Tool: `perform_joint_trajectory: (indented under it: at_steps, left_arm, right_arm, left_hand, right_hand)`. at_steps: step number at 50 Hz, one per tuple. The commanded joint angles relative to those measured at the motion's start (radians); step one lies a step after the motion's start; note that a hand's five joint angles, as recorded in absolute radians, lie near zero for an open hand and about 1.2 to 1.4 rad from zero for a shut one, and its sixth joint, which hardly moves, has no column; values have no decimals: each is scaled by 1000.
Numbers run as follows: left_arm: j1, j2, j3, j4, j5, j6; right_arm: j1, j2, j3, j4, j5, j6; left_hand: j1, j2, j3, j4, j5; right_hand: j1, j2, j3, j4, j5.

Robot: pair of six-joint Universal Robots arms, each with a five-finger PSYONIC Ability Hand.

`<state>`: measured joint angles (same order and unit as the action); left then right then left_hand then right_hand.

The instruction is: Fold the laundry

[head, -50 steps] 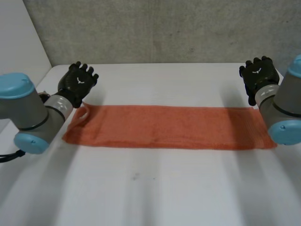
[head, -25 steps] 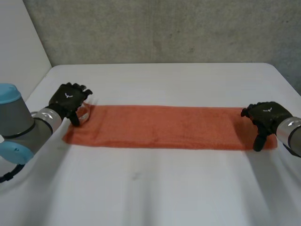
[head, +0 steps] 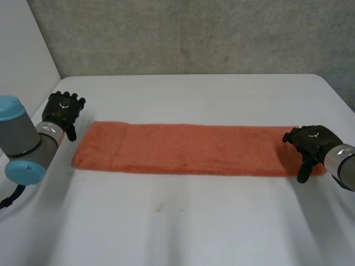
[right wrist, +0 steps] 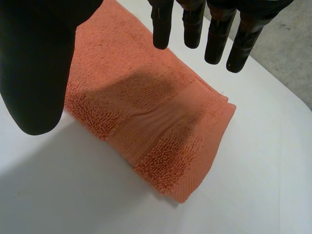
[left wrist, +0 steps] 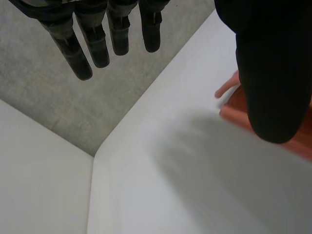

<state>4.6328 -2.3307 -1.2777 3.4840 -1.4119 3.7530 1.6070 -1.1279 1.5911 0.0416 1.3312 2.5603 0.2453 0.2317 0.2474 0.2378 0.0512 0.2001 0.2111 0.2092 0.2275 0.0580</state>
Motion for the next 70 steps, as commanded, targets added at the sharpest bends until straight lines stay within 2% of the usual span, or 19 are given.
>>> perform_joint_trajectory:
  at_steps: [1,10,16,26,40,44,50,64,68,70]
  left_arm:
    - [-42,148,-139,-3,59,-8]
    - [-91,292,-264,6,71,-18]
    - [-121,321,-319,9,71,-38]
    - [-146,346,-382,9,68,-81]
    - [-152,347,-390,9,67,-88]
    - [-151,347,-396,10,67,-88]
    - [-151,347,-401,18,68,-88]
    - [-151,347,-402,18,68,-88]
    - [-151,347,-404,18,68,-88]
    - [-151,347,-404,18,68,-90]
  right_arm:
    - [-4,-6,4,-13,-4,1]
    - [-64,-12,-2,-9,-47,1]
    - [-111,-4,0,-2,-116,1]
    - [-182,10,-3,-3,-158,-9]
    - [-199,86,-26,-11,-162,-17]
    - [-200,89,-29,-14,-162,-15]
    - [-199,112,-40,-43,-173,-14]
    - [-203,145,-69,-46,-172,-15]
    - [-207,143,-69,-46,-173,-15]
    - [-205,143,-68,-45,-173,-17]
  left_hand:
    - [-5,8,-8,2,14]
    - [-14,-1,-16,-7,5]
    - [-14,-1,-16,-7,5]
    - [-14,-1,-16,-7,5]
    - [-8,5,-10,-1,11]
    - [-8,5,-10,-1,11]
    - [-8,5,-10,-1,11]
    - [-8,5,-10,-1,11]
    - [-8,5,-10,-1,11]
    - [-8,5,-10,-1,11]
  right_hand:
    - [-26,-37,-35,-53,-58]
    - [32,21,22,4,-1]
    - [193,182,183,165,160]
    - [305,294,296,277,272]
    - [475,464,466,447,442]
    - [572,561,563,544,539]
    - [847,836,838,820,815]
    - [1100,1089,1091,1073,1068]
    - [1068,1057,1059,1041,1036]
    - [864,853,855,837,832]
